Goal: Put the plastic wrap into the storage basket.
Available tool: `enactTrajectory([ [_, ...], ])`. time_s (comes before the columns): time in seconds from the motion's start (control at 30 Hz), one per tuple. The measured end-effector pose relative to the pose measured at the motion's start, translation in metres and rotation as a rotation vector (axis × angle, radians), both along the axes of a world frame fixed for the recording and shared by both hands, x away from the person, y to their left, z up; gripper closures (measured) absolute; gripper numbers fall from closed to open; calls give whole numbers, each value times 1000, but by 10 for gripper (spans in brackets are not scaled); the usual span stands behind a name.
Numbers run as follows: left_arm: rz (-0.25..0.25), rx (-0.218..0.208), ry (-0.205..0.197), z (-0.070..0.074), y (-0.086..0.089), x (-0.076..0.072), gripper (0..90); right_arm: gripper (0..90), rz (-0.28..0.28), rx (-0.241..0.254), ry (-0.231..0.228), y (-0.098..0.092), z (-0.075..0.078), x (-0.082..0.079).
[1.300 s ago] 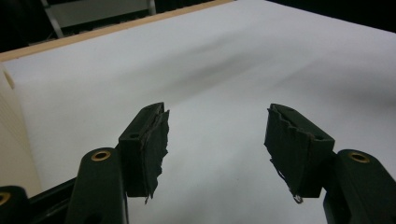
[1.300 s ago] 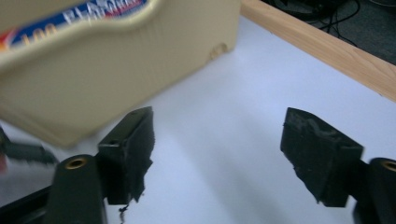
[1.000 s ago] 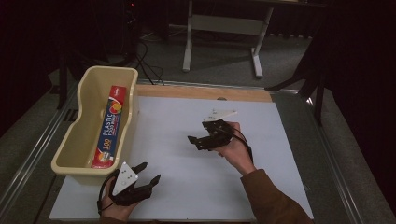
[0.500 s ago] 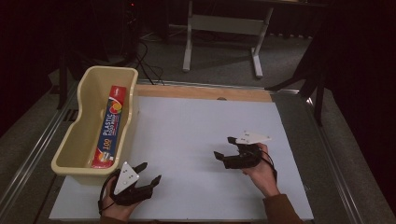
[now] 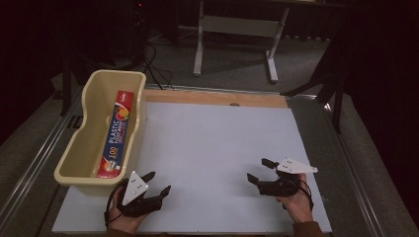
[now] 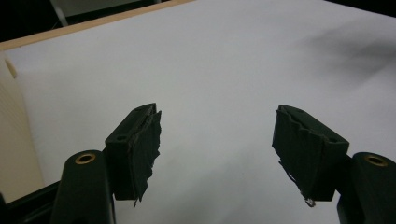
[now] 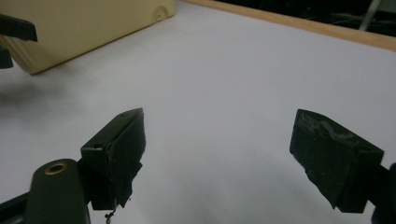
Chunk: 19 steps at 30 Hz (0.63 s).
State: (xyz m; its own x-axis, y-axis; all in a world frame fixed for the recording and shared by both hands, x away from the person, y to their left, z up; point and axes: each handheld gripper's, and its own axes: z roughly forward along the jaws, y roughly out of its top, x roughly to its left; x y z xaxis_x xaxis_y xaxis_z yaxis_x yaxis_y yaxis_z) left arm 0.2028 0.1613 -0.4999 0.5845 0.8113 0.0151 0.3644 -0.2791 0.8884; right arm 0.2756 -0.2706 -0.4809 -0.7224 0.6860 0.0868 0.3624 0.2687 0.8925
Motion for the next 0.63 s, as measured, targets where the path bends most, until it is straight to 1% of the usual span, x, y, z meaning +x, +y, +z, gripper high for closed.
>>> enactTrajectory([
  [0.03, 3, 2, -1, 0, 0, 0, 320, 179, -9, 0, -1, -2, 0, -2],
  [0.1, 6, 5, -2, 0, 0, 0, 320, 179, -27, -17, -4, -6, -2, -3],
  [0.2, 6, 13, -2, -1, 0, 0, 319, 179, -37, -24, 7, -9, -5, -3],
  [0.27, 7, 18, 2, 0, 0, -2, 317, 167, -42, -48, -3, -10, -6, -5],
  [0.3, 7, 18, 2, 0, 0, -2, 317, 167, -42, -48, -3, -10, -6, -5],
  [0.33, 5, 14, 1, 0, 1, -3, 317, 166, -44, -57, -13, -10, -6, -6],
  [0.5, 4, 16, 9, 1, 7, -5, 318, 160, -51, -53, -22, -12, -8, -12],
  [0.63, 7, 14, 9, 1, 8, -5, 322, 161, -59, -44, -22, -16, -10, -12],
])
